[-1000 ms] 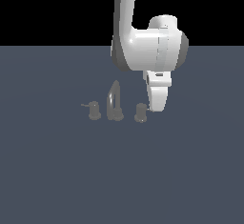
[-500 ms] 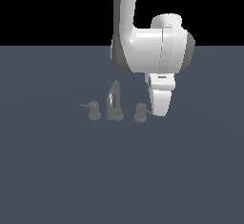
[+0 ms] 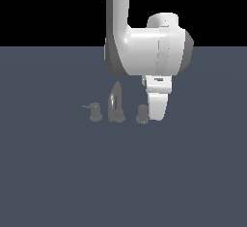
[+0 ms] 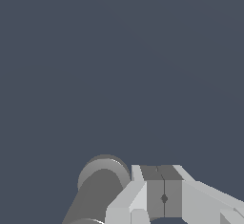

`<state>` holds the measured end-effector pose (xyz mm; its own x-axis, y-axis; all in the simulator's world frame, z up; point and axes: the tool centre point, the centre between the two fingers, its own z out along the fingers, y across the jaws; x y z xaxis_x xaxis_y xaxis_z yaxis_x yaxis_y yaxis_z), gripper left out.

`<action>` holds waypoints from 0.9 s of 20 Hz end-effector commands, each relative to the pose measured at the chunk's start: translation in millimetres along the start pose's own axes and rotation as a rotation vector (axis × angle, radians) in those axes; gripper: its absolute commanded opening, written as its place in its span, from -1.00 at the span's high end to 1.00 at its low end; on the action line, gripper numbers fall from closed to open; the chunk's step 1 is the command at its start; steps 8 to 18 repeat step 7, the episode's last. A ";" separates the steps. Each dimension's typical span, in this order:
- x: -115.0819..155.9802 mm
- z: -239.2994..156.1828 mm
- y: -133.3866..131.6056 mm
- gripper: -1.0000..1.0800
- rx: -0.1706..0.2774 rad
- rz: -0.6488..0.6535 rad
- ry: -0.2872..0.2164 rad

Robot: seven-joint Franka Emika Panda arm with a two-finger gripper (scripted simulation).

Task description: Turn on the faucet by rotating a designated handle.

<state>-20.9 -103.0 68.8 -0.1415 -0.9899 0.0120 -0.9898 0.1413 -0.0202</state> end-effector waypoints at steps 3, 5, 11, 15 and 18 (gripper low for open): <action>-37.1 2.7 0.5 1.00 -0.011 -0.028 -0.008; -52.3 3.7 0.7 1.00 -0.016 -0.036 -0.011; -60.0 4.1 0.9 1.00 -0.019 -0.041 -0.012; -60.0 4.1 0.9 1.00 -0.019 -0.041 -0.012; -60.0 4.1 0.9 1.00 -0.019 -0.041 -0.012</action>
